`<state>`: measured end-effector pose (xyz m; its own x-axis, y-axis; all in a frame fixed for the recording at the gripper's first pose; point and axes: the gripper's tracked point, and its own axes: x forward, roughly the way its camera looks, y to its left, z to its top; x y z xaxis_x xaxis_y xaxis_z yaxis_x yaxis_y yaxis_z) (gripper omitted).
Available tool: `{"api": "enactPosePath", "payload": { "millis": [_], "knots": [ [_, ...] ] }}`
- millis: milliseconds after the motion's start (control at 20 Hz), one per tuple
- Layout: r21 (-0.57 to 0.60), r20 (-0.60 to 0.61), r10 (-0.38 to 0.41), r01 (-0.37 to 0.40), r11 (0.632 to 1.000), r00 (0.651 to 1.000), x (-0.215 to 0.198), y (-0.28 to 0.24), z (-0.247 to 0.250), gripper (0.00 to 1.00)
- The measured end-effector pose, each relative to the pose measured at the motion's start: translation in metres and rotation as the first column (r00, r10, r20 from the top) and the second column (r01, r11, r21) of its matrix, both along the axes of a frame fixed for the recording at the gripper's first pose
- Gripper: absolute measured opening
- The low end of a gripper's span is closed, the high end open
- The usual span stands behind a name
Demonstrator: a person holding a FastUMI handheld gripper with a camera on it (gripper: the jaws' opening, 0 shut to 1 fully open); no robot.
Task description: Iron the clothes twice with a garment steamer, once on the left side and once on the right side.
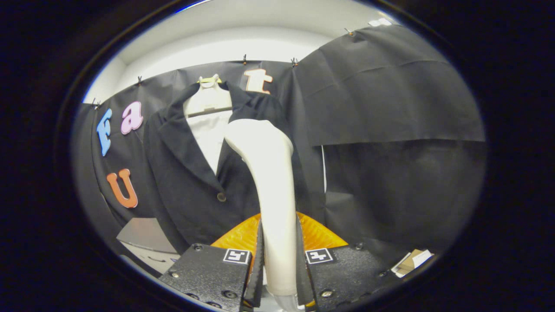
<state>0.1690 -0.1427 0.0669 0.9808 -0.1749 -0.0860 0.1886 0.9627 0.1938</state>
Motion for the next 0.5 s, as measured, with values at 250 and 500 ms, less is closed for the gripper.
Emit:
{"api": "enactPosePath", "payload": {
  "millis": [250, 500],
  "knots": [
    [-0.006, 0.072, 0.035, -0.035, 0.999, 0.997, 0.037, -0.010, 0.054, 0.34],
    [-0.002, 0.126, 0.067, -0.068, 0.998, 0.990, 0.069, -0.016, 0.095, 0.33]
  ]
}}
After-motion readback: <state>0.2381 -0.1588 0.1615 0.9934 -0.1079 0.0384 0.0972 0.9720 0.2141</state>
